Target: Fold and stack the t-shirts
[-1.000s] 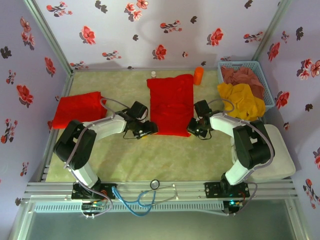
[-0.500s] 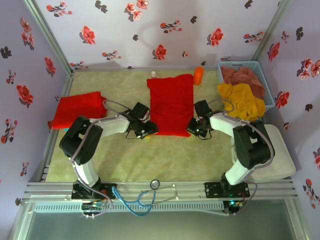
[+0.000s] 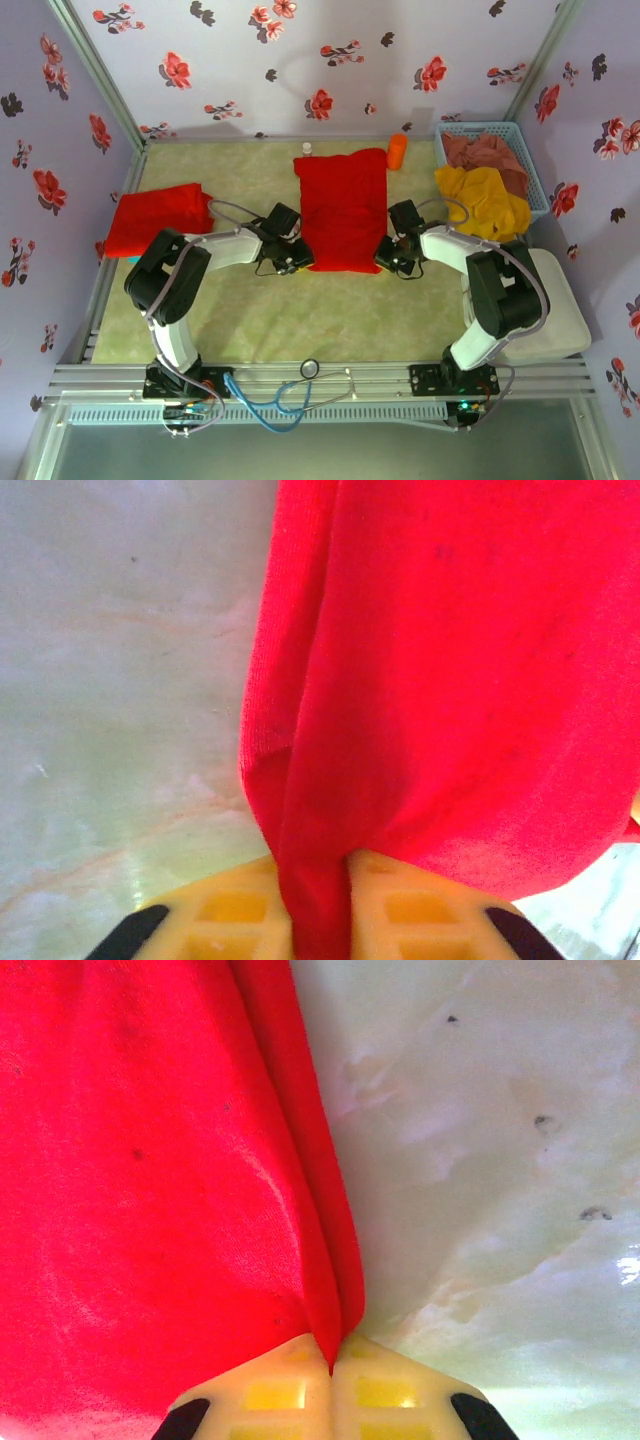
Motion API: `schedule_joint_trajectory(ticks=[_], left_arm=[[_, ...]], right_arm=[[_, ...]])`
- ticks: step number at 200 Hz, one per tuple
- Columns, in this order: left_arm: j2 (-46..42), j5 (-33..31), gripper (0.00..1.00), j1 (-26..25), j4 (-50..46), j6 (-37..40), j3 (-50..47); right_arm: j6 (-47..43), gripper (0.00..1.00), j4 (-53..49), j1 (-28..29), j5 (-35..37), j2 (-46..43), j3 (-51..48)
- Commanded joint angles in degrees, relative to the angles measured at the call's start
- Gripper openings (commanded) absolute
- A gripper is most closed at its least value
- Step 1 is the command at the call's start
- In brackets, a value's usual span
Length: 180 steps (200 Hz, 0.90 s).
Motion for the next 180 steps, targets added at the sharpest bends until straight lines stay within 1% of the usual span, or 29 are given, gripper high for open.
schedule_joint_trajectory(ticks=[1, 19, 40, 71, 95, 107, 121, 137, 160, 180], left_arm=[[0.51, -1.49, 0.10, -0.37, 0.25, 1.64, 1.80], [-0.80, -3.08, 0.00, -0.75, -2.91, 4.34, 2.65], [-3.32, -6.42, 0.00, -1.25, -8.45, 7.29, 3.31], [-7.29, -7.12, 0.00, -1.97, -11.92, 7.37, 0.68], [-10.62, -7.27, 0.00, -4.90, -11.83, 4.82, -2.50], [-12.25, -8.16, 0.00, -6.88, -11.92, 3.32, -3.96], [-14.06, -9.21, 0.00, -9.17, -12.16, 1.25, -5.68], [-17.22, -11.74, 0.00, -11.88, -11.50, -1.80, -8.97], [-22.80, -14.60, 0.00, -15.31, -8.12, -8.75, -15.64], [-26.56, -17.23, 0.00, -19.65, -8.44, -11.93, -17.65]], right_arm=[[0.66, 0.00, 0.35, -0.40, -0.44, -1.97, -0.81], [-0.24, 0.00, -0.76, -0.51, -0.16, -3.26, -0.63], [-1.66, 0.00, -2.32, -0.45, 0.24, -5.30, -1.04], [-3.20, 0.00, -3.40, -0.25, -1.33, -8.93, -3.80], [-4.34, 0.00, -5.03, 0.28, -2.48, -12.18, -6.64], [-4.54, 0.00, -5.54, 1.25, -3.56, -14.08, -8.04], [-4.97, 0.00, -7.09, 2.75, -3.00, -16.79, -9.44], [-4.86, 0.00, -9.41, 4.11, -0.99, -20.63, -11.26], [-3.87, 0.00, -11.33, 4.75, -0.19, -26.78, -14.74], [-3.84, 0.00, -13.69, 5.88, -0.26, -32.67, -16.95]])
